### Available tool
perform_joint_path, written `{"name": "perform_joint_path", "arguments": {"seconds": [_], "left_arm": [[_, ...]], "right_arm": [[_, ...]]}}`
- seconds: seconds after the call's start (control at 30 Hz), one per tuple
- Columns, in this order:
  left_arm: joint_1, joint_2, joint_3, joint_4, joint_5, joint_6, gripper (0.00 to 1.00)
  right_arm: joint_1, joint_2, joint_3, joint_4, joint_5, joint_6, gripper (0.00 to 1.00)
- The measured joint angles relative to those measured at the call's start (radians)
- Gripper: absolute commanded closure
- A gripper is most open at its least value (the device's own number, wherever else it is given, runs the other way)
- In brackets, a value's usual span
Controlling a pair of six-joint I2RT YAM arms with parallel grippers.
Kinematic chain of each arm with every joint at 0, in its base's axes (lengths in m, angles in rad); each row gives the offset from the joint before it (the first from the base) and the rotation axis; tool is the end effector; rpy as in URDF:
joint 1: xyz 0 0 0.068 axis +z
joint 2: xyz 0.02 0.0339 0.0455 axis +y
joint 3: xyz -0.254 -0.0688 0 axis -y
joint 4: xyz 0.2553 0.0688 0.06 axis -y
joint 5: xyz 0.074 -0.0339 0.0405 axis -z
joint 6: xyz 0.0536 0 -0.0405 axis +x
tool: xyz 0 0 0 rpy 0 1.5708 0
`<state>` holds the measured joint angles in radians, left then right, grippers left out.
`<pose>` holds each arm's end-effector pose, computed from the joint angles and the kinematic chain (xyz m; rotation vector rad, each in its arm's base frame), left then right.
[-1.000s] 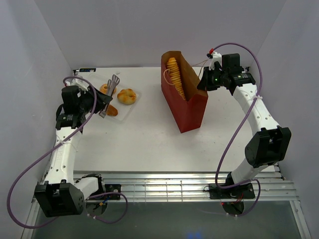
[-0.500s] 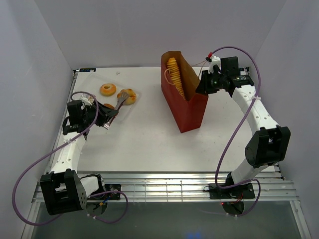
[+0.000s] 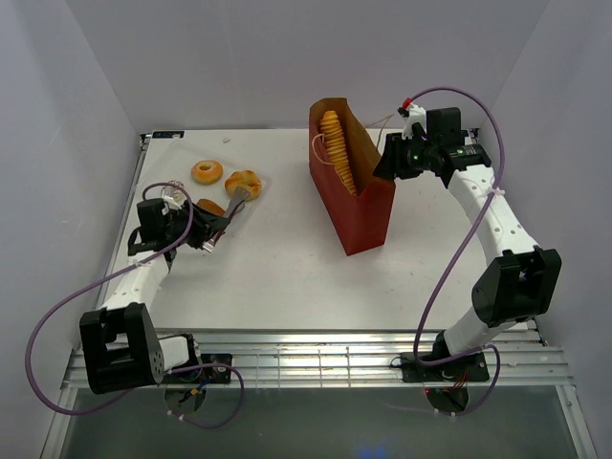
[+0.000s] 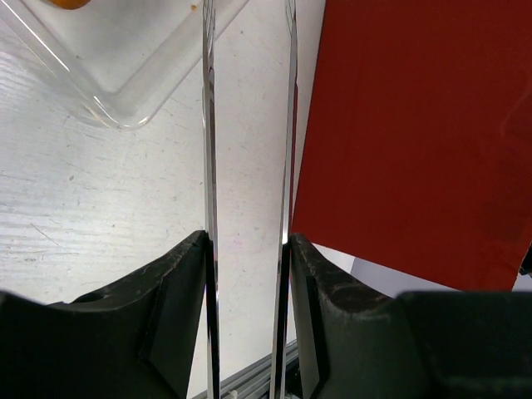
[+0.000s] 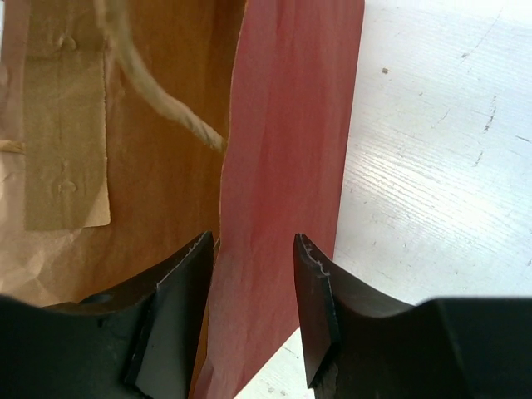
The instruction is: Place the fake bread into the paper bag
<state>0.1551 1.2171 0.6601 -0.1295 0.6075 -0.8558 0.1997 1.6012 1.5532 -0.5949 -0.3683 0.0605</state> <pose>0.2732 0.0117 0.1929 -0.8151 2.1777 -1.0509 0.3734 0.0953 0.3407 -0.3590 2.1891 0.5513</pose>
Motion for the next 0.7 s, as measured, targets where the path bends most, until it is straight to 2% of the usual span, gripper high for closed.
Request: {"name": "perform_joint_path", "arguments": {"seconds": [0.37, 0.7], "left_arm": [[0.001, 0.005, -0.047, 0.045, -0.025, -0.034, 0.43], [0.012, 0.111, -0.047, 0.129, -0.016, -0.069, 0.41]], "right_arm": [[0.0, -0.028, 0.003, -0.008, 0.034, 0.008, 0.48], [0.0, -0.024, 0.01, -0.009, 0.049, 0.008, 0.48]]}}
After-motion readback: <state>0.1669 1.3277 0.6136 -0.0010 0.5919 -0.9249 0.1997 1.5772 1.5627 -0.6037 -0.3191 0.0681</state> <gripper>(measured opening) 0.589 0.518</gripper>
